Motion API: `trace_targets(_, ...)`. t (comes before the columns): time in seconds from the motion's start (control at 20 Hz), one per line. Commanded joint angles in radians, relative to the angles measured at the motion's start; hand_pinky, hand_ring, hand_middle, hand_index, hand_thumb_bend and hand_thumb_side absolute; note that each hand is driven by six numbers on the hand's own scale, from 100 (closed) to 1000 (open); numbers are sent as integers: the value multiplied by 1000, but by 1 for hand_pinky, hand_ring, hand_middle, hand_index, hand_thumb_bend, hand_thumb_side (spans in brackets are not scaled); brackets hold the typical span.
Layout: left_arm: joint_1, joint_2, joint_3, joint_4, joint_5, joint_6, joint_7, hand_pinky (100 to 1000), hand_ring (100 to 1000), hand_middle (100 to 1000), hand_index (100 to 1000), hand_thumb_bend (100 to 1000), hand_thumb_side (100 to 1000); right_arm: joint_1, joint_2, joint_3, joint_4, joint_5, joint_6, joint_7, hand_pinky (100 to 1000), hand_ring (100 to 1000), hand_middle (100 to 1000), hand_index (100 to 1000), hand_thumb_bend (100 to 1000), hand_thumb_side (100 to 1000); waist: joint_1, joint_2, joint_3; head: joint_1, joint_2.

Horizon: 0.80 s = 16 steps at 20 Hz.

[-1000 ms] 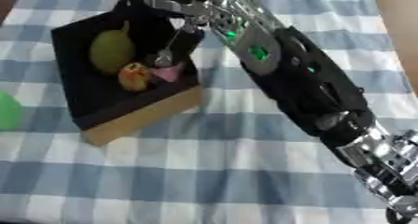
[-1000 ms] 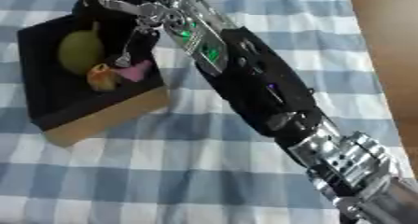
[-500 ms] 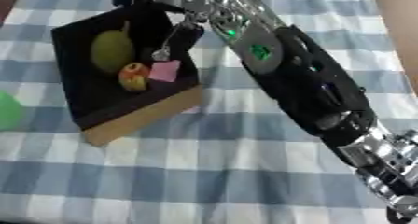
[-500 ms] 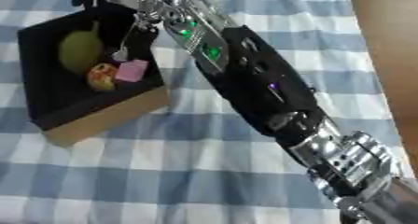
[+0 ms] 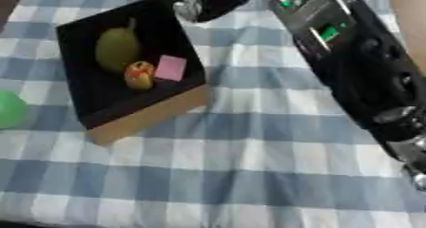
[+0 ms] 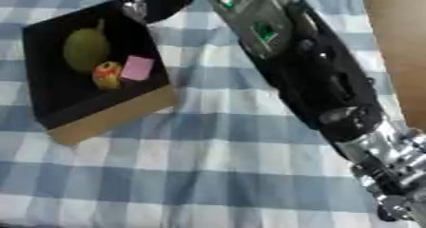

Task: Pick up objects on the table and place them in the box.

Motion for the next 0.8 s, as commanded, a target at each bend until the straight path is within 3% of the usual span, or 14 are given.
trace_targets(0.05, 7, 135, 6, -20, -43, 57, -67, 851, 877, 847, 918, 659, 883, 35, -126, -54, -156, -97, 41, -63, 853, 838, 784, 890, 100, 185, 15, -39, -4, 17, 8)
trace_targets(0.2, 25, 221, 10, -20, -64, 102, -138, 862, 880, 847, 924, 652, 850, 105, -210, -97, -268, -172, 77, -120, 854, 840, 785, 885, 100, 274, 24, -40, -13, 29, 11)
trace_targets(0.35, 39, 291, 14, -20, -89, 136, -222, 881, 885, 847, 931, 627, 807, 158, -263, -138, -301, -229, 77, -185, 853, 836, 781, 874, 100, 349, 34, -41, -19, 41, 15)
trace_targets(0.5, 53, 345, 15, -20, -114, 159, -310, 895, 886, 843, 930, 607, 750, 207, -303, -181, -305, -271, 49, -261, 851, 834, 779, 867, 100, 383, 43, -42, -26, 56, 12)
trace_targets(0.55, 57, 357, 16, -20, -126, 162, -333, 899, 886, 841, 928, 597, 730, 223, -315, -194, -305, -282, 36, -288, 850, 833, 777, 867, 100, 336, 44, -42, -29, 58, 9)
trace_targets(0.8, 68, 405, 11, -20, -173, 160, -428, 912, 889, 836, 929, 559, 635, 321, -368, -267, -305, -328, -41, -443, 847, 827, 771, 860, 100, 328, 49, -43, -45, 48, -18)
